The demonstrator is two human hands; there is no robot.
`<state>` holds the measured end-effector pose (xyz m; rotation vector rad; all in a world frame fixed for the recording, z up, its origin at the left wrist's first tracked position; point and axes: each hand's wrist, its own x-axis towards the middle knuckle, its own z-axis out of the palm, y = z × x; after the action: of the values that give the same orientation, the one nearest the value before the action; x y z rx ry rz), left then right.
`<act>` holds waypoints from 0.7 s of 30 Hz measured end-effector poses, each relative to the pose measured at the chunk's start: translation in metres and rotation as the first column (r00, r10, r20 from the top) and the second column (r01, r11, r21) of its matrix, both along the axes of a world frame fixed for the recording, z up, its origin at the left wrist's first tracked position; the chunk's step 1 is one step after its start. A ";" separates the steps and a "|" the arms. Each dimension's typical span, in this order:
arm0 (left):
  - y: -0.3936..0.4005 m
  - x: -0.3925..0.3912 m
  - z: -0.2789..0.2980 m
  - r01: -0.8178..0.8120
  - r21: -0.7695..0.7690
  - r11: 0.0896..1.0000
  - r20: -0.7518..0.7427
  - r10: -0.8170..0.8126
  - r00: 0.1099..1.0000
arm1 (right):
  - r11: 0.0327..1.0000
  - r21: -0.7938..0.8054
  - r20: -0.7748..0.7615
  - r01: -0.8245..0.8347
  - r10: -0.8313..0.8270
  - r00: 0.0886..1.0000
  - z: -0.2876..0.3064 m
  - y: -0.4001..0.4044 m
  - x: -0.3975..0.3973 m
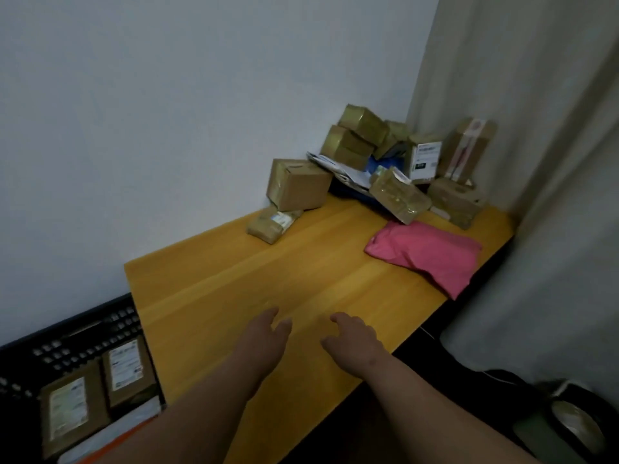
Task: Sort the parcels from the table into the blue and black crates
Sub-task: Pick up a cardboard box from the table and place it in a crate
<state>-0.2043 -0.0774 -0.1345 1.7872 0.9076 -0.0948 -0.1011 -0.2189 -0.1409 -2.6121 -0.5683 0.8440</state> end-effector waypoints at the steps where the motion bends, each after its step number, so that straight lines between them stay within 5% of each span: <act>1: 0.002 0.011 -0.005 0.000 -0.009 1.000 -0.004 0.000 1.000 | 1.000 -0.007 -0.006 -0.001 0.001 1.000 -0.003 -0.001 0.009; 11: 0.019 0.116 -0.020 -0.017 -0.012 1.000 0.011 0.017 1.000 | 0.995 0.008 -0.014 0.098 -0.098 0.995 -0.003 -0.005 0.117; 21: 0.031 0.227 -0.016 -0.120 -0.053 0.991 0.018 0.121 0.992 | 0.895 0.348 0.016 0.278 -0.302 0.953 -0.004 0.010 0.261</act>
<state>0.0224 -0.0468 -0.1502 1.6787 0.9870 -0.0214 0.1601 -0.2086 -0.1445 -2.3316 -0.2957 0.5073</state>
